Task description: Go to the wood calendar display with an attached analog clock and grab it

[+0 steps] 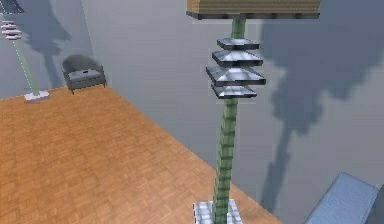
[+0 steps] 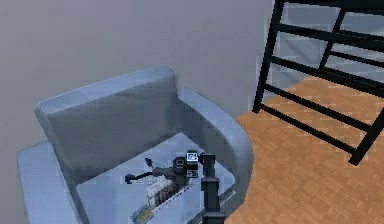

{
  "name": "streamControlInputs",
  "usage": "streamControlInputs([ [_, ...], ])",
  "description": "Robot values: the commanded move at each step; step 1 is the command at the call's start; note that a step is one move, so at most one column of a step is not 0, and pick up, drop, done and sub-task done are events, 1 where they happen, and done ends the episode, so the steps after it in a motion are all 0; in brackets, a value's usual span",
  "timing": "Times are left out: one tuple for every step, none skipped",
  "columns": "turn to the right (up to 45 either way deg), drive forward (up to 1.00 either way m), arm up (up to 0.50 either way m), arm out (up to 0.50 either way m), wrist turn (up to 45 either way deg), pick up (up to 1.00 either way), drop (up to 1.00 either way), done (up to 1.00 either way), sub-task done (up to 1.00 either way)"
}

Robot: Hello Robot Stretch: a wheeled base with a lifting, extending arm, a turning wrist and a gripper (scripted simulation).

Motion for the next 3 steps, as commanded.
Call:
streamControlInputs([
  [0.0,0.00,-0.30,0.00,0.0,0.00,0.00,0.00,0.00],
  [0.0,0.00,0.00,0.00,0.0,1.00,0.00,0.00,0.00],
  [0.0,0.00,0.10,0.00,0.0,0.00,0.00,0.00,0.00],
])
